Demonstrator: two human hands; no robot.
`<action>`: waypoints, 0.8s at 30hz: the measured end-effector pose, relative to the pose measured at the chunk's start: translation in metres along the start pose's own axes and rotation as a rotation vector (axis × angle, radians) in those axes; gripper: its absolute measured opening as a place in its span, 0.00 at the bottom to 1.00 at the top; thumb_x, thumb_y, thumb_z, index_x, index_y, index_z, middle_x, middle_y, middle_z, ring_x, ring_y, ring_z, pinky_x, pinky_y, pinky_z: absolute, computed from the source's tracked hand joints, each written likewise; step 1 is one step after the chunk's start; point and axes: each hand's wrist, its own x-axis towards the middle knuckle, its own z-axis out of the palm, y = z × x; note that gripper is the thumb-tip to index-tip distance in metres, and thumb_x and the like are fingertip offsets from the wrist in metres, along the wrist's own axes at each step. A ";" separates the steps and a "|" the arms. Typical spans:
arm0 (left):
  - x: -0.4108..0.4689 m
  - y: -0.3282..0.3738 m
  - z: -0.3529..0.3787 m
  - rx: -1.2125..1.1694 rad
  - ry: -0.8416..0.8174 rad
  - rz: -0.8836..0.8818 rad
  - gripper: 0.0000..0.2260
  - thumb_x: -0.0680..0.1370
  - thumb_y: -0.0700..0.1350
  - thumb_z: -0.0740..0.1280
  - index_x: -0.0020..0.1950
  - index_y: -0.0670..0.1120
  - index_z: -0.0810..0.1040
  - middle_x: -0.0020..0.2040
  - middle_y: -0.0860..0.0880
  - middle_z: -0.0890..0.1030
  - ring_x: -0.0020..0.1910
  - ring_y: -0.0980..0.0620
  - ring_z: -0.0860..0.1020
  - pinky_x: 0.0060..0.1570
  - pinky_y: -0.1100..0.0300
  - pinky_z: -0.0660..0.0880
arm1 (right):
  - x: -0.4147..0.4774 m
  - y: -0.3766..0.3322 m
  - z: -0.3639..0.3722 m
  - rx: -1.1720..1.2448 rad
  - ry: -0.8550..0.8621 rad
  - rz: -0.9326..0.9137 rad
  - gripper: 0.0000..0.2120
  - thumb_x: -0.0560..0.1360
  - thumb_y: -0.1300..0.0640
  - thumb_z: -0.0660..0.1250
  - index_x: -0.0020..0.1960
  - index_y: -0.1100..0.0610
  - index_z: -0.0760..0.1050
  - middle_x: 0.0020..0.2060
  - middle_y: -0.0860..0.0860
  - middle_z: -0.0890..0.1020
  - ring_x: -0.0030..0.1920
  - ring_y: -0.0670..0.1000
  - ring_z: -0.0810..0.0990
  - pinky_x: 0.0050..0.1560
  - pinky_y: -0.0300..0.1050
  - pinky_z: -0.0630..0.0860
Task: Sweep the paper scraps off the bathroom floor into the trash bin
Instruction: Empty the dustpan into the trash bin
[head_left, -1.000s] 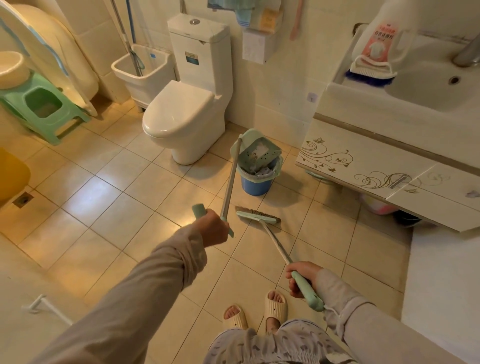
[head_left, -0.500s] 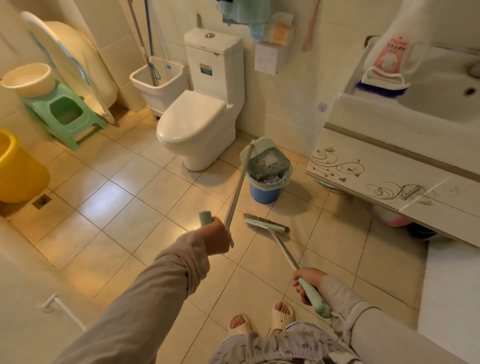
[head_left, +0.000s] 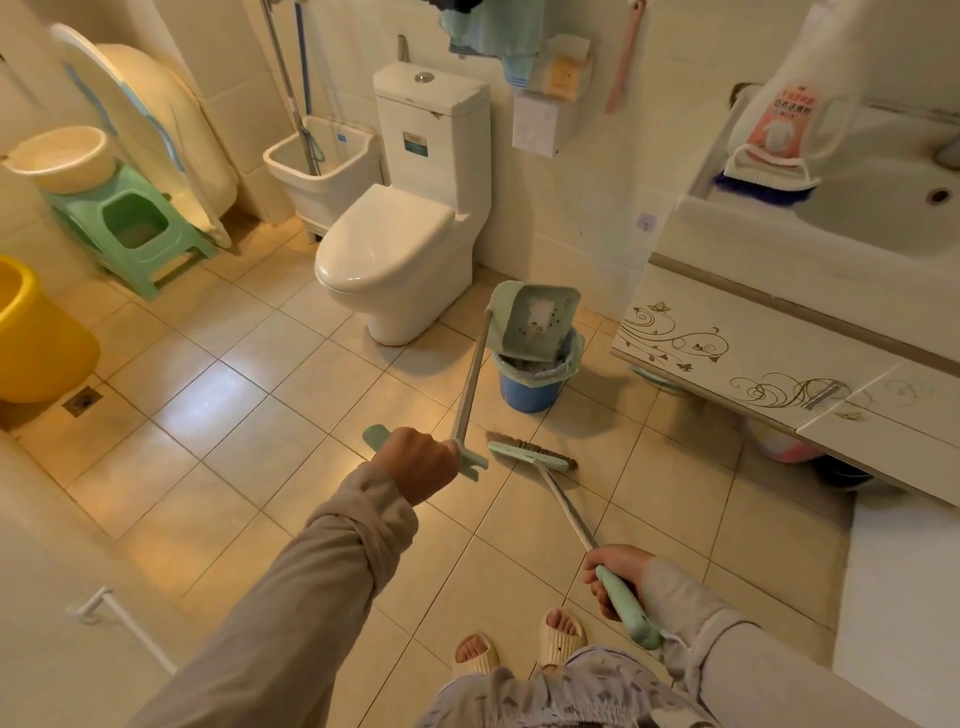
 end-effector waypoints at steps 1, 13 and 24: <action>-0.001 0.001 0.000 -0.083 0.012 -0.056 0.11 0.82 0.43 0.57 0.60 0.38 0.70 0.46 0.45 0.82 0.40 0.49 0.81 0.44 0.59 0.76 | 0.000 0.001 0.001 -0.006 -0.001 0.007 0.18 0.77 0.59 0.56 0.29 0.58 0.65 0.13 0.50 0.69 0.12 0.46 0.67 0.21 0.35 0.67; -0.038 0.011 0.013 -0.992 0.398 -0.879 0.16 0.77 0.54 0.65 0.51 0.42 0.79 0.38 0.46 0.80 0.33 0.50 0.73 0.33 0.61 0.66 | 0.011 -0.005 0.001 -0.160 0.069 -0.027 0.16 0.77 0.62 0.55 0.30 0.59 0.63 0.12 0.51 0.68 0.12 0.47 0.64 0.21 0.34 0.66; -0.067 0.016 0.046 -1.221 0.104 -1.232 0.17 0.74 0.54 0.66 0.46 0.40 0.80 0.38 0.45 0.78 0.35 0.47 0.74 0.37 0.59 0.69 | 0.017 -0.031 0.006 -0.175 -0.003 -0.065 0.14 0.78 0.62 0.54 0.34 0.60 0.63 0.12 0.52 0.67 0.10 0.48 0.65 0.18 0.33 0.67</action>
